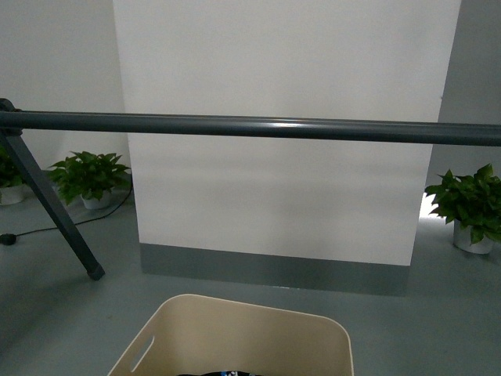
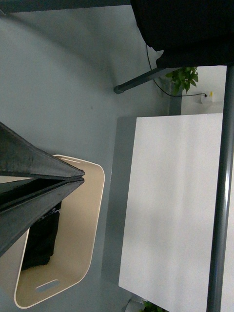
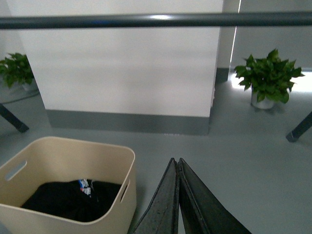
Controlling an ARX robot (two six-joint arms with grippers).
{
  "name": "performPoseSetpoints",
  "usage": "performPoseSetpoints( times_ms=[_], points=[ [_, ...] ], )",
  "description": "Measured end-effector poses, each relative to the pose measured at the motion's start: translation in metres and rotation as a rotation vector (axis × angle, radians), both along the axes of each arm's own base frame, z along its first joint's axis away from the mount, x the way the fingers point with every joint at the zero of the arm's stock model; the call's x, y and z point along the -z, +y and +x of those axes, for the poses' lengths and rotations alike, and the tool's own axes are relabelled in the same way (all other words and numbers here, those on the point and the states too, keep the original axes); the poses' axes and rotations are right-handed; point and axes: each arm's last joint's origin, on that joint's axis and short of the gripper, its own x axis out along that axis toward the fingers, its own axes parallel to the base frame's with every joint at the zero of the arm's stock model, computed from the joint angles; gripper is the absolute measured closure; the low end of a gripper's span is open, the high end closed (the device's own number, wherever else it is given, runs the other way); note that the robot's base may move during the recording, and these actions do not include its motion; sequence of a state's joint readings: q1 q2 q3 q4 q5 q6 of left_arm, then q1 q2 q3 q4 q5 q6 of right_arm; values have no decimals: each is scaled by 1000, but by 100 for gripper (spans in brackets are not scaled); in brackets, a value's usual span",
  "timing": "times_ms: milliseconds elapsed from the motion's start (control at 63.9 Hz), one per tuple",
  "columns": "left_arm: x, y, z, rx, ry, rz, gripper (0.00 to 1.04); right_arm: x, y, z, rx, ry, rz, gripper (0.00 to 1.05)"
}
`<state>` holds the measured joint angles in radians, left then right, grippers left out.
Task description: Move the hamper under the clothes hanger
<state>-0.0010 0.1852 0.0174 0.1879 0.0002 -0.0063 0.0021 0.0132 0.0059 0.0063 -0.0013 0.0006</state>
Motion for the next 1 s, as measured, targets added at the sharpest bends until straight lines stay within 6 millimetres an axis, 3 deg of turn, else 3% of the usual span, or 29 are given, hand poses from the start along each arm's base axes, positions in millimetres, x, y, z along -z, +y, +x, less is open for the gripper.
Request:
performPoseSetpoints(
  times_ms=[203, 500, 547, 829, 954, 1001],
  points=[
    [3, 0, -11, 0, 14, 0, 101, 0, 0, 0, 0, -2, 0, 103],
    [3, 0, -12, 0, 5, 0, 101, 0, 0, -1, 0, -3, 0, 103],
    [3, 0, -12, 0, 5, 0, 91, 0, 0, -1, 0, -3, 0, 103],
    [3, 0, -12, 0, 5, 0, 25, 0, 0, -1, 0, -3, -1, 39],
    [3, 0, -12, 0, 5, 1, 5, 0, 0, -1, 0, -3, -1, 18],
    [3, 0, -12, 0, 5, 2, 6, 0, 0, -1, 0, -3, -1, 11]
  ],
)
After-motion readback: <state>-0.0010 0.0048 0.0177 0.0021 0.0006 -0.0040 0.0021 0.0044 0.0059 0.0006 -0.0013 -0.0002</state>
